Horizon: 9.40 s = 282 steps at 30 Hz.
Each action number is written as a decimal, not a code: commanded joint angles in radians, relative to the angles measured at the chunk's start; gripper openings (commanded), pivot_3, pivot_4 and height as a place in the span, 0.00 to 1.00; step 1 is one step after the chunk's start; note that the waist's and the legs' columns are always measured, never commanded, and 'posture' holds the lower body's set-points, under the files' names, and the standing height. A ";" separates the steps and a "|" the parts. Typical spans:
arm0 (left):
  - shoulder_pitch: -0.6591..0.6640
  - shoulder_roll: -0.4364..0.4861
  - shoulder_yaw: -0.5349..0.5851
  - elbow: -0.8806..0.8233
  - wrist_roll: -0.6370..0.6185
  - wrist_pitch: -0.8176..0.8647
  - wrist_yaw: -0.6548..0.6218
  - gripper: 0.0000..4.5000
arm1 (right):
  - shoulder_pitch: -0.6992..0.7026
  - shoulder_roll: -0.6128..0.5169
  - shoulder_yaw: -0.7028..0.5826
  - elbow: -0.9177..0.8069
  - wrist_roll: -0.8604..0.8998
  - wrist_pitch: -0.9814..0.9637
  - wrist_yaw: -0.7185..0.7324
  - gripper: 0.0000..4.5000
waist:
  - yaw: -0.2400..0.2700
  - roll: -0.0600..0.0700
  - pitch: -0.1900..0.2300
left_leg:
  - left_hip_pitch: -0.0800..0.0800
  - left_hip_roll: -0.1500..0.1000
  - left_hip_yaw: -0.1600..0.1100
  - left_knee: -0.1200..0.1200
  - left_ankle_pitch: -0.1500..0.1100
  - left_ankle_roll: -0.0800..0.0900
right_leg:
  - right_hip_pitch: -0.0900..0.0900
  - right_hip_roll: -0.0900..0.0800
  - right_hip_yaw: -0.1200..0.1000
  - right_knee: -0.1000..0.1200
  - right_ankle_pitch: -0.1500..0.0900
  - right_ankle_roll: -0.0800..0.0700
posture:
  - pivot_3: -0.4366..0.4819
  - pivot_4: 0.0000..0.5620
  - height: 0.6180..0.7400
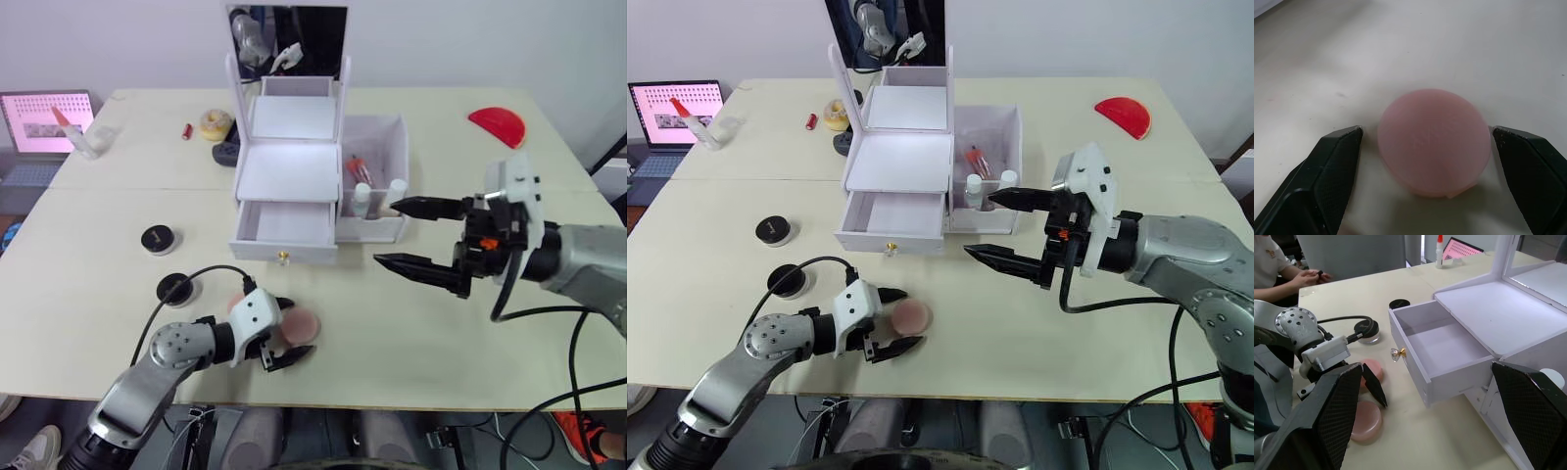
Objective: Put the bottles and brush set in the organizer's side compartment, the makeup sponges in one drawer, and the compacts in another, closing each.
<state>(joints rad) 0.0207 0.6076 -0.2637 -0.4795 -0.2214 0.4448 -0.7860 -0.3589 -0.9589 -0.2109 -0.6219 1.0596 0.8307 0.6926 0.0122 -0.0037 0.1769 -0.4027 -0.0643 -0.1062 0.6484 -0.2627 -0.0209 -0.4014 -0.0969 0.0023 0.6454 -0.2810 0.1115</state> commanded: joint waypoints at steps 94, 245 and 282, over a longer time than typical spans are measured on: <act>-0.198 0.479 0.760 1.184 -0.160 -0.406 -0.319 1.00 | 0.895 0.203 -0.759 0.099 -0.317 -0.212 0.181 1.00 | 0.002 -0.006 -0.003 | -0.001 0.000 -0.001 -0.001 0.001 -0.001 | -0.002 -0.001 0.000 0.002 0.001 0.000 | 0.48 0.27 1.00; -0.778 0.096 0.263 0.543 -0.322 0.089 -0.537 1.00 | 0.054 0.042 -0.117 -0.010 -0.072 -0.044 -0.027 1.00 | -0.012 -0.003 -0.001 | -0.004 0.003 0.000 0.003 0.002 -0.002 | -0.006 0.008 0.000 0.004 0.002 -0.002 | 0.48 0.27 1.00; -0.702 -0.008 0.167 0.671 -0.013 -0.140 -0.273 0.00 | 0.081 0.028 -0.130 -0.034 -0.047 -0.033 -0.054 1.00 | -0.016 -0.003 -0.001 | -0.004 0.003 0.000 0.005 0.002 -0.002 | -0.005 0.008 0.001 0.005 0.002 -0.002 | 0.48 0.27 1.00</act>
<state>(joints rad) -0.6437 0.6027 -0.1140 0.1916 -0.2473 0.3318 -1.0903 -0.2771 -0.9217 -0.3072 -0.6268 0.9991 0.8017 0.6431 -0.0042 -0.0072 0.1754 -0.4065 -0.0609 -0.1063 0.6529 -0.2609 -0.0234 -0.4062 -0.0890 0.0028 0.6504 -0.2789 0.1095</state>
